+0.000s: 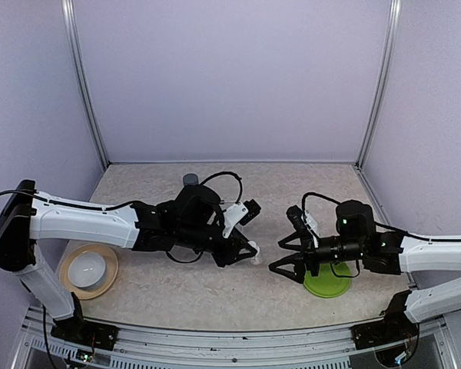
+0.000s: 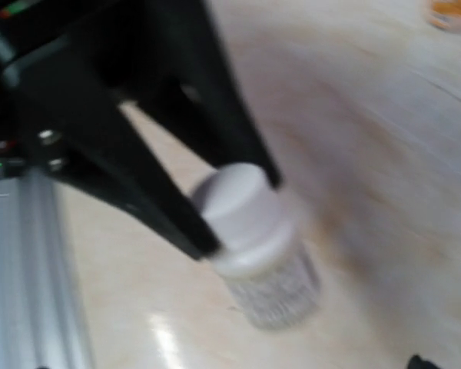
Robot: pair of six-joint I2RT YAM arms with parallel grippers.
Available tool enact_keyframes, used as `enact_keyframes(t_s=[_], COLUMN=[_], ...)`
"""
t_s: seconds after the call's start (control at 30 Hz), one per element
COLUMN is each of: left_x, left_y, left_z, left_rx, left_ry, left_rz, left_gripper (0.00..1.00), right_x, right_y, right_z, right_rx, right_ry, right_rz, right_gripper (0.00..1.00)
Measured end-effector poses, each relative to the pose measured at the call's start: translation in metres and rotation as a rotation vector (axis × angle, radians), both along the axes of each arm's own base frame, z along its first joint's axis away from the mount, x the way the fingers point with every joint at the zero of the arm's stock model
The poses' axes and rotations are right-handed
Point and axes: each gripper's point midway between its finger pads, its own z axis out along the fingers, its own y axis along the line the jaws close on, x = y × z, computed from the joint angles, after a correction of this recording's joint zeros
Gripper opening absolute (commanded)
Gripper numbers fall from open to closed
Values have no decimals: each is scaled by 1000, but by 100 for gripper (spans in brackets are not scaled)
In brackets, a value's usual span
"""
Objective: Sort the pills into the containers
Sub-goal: Pick up the pill bottle from the center of the board, then pass from the left arm to the right
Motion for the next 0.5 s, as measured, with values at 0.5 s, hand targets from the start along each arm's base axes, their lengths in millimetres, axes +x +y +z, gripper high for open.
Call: enact_keyframes(t_s=[0.5], left_x=[-77], left_y=[-1], left_z=[76], left_rx=[-252], left_ry=[-109], left_rz=[-328], left_gripper=[14], right_x=[-58], right_y=[24], right_z=[43], right_rx=[242], right_ry=[24], right_rz=[394], right_gripper=[87])
